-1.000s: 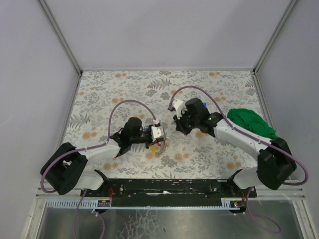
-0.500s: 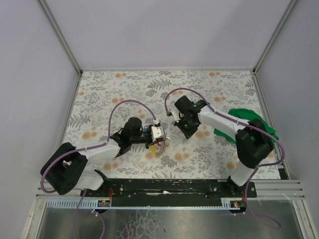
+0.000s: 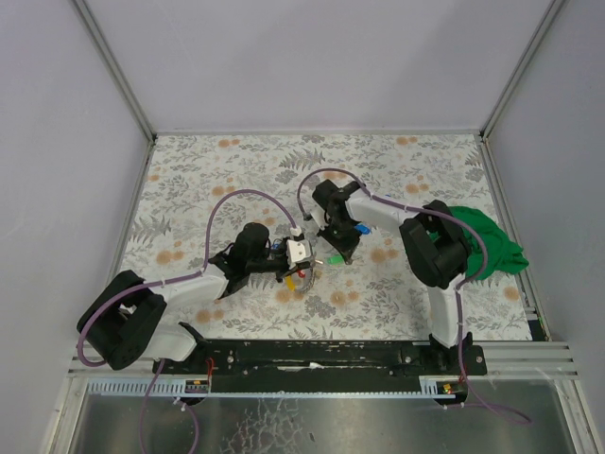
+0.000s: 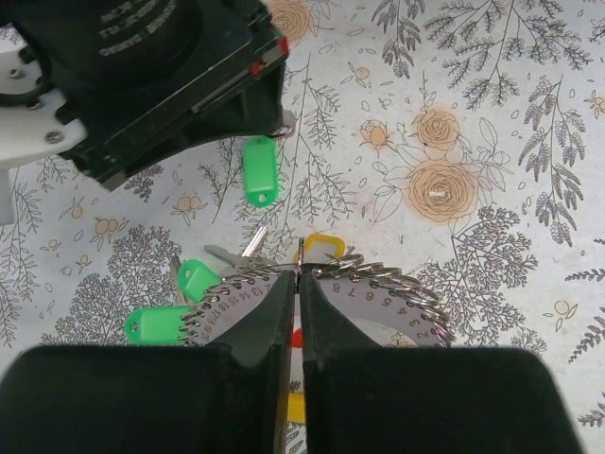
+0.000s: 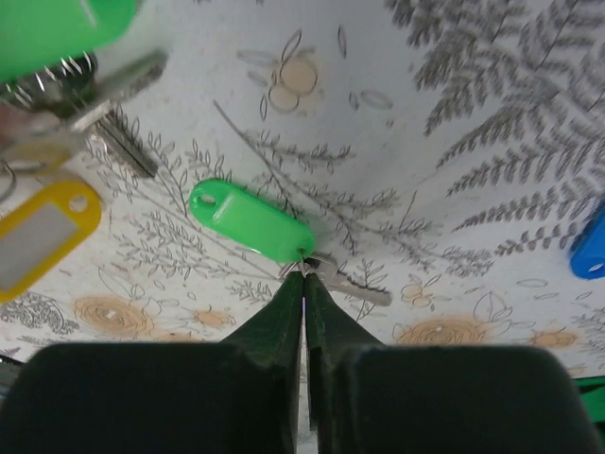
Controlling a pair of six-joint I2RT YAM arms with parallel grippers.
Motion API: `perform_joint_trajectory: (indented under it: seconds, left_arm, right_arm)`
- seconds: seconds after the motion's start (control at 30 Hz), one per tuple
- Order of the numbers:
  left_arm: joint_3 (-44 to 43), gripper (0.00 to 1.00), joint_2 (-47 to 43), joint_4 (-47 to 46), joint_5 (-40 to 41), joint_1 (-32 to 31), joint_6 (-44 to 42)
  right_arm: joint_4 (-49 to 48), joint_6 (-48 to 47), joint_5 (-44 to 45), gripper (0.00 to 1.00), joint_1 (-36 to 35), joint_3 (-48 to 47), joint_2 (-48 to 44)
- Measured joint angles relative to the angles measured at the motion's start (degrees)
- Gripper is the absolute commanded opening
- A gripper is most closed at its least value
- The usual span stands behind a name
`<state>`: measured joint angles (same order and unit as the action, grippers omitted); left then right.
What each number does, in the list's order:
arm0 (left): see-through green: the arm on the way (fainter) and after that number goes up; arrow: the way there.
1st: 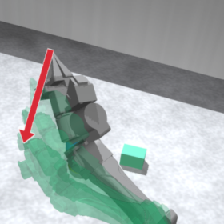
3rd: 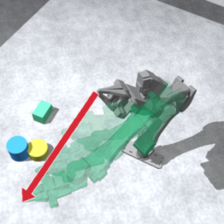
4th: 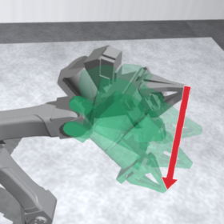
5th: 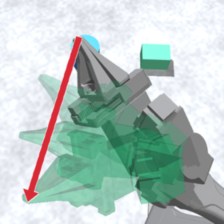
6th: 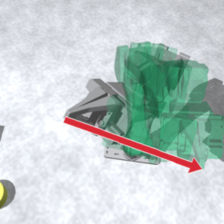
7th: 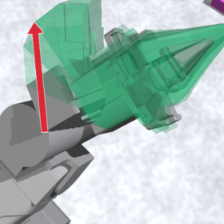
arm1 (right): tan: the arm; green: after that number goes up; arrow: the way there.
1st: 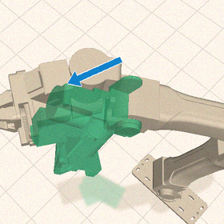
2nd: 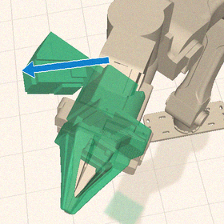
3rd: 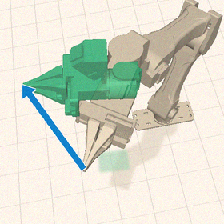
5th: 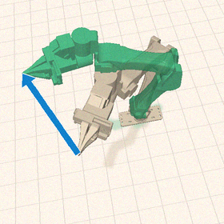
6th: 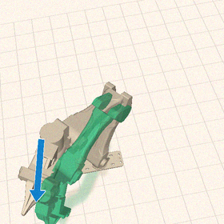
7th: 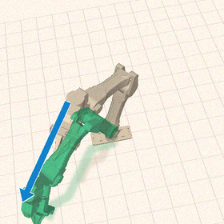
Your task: Put the keys on the keyring
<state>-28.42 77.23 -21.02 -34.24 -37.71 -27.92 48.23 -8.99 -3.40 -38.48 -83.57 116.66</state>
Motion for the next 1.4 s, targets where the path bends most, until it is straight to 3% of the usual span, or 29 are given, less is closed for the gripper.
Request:
perform_joint_trajectory:
  seconds: [0.23, 0.4, 0.6, 1.0, 1.4]
  left_arm:
    - [-0.2, 0.03, 0.3, 0.0, 0.3, 0.0, 0.3]
    - [-0.2, 0.04, 0.3, 0.0, 0.7, 0.0, 0.5]
    - [-0.2, 0.04, 0.3, 0.0, 0.9, 0.0, 0.9]
    - [-0.2, 0.03, 0.3, 0.0, 1.1, 0.0, 1.1]
    - [-0.2, 0.02, 0.3, 0.0, 1.0, 0.0, 1.1]
  right_arm:
    - [-1.5, 0.3, 0.8, 0.36, 0.0, -1.8, 1.5]
    - [-7.2, 1.6, -0.3, 0.45, 0.0, 4.8, -4.7]
    - [-17.1, 3.7, -1.2, 0.43, 0.0, 14.7, -17.9]
    - [-50.1, 6.1, -3.9, 0.39, 0.0, 45.5, -35.2]
    - [-66.3, 6.5, -8.7, 0.40, 4.6, 51.0, -33.3]
